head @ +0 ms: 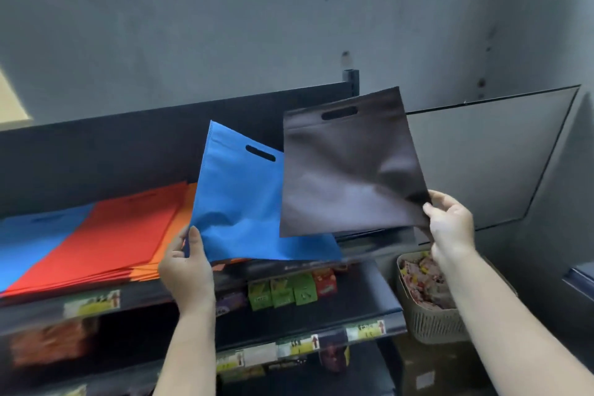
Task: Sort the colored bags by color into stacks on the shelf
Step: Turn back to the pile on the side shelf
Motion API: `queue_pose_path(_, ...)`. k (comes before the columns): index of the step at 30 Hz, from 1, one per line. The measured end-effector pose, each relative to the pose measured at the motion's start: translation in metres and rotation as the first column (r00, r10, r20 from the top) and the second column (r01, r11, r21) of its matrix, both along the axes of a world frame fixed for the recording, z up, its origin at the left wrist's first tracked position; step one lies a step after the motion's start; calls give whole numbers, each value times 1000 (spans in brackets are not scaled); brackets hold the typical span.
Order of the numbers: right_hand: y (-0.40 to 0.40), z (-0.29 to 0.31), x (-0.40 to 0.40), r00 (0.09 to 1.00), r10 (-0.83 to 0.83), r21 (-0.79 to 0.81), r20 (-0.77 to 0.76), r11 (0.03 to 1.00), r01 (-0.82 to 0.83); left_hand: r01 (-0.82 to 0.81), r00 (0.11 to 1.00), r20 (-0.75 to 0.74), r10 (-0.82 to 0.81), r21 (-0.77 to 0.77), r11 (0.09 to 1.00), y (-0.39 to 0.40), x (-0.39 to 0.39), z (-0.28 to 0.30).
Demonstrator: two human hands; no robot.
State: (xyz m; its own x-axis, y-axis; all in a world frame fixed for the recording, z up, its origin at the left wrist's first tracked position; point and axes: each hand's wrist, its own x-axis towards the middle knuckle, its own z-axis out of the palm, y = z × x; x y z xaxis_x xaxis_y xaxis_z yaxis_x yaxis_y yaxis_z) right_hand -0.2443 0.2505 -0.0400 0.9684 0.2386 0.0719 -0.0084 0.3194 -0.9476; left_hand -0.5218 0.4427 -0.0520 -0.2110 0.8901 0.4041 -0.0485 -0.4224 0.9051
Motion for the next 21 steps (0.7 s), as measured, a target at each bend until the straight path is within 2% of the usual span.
queue_pose_path(3,18,-10,15,983,-54,-290,177,951,104,5,992,-124,2,49,999,13,-17,-1)
queue_pose_path(6,29,-17,25,949,10,-542,316,823,172,-18,984,-174,36,100,995,18,-30,-3)
queue_pose_path(10,37,-14,26,909,91,-683,407,691,237,-20,981,-190,39,103,995,13,-42,-2)
queue_pose_path(14,33,-6,19,891,220,-805,397,550,223,-82,985,-147,95,92,992,-1,-58,1)
queue_pose_path(17,30,1,6,792,326,-832,516,413,371,-114,990,-77,119,74,991,-13,-71,2)
queue_pose_path(18,31,4,-3,746,364,-811,558,428,398,-128,990,-56,132,71,989,-17,-76,3)
queue_pose_path(19,34,7,-13,700,406,-788,587,486,378,-144,988,-37,147,65,987,-21,-80,4)
queue_pose_path(21,43,14,-41,647,487,-740,587,646,186,-173,985,2,173,53,983,-29,-87,8)
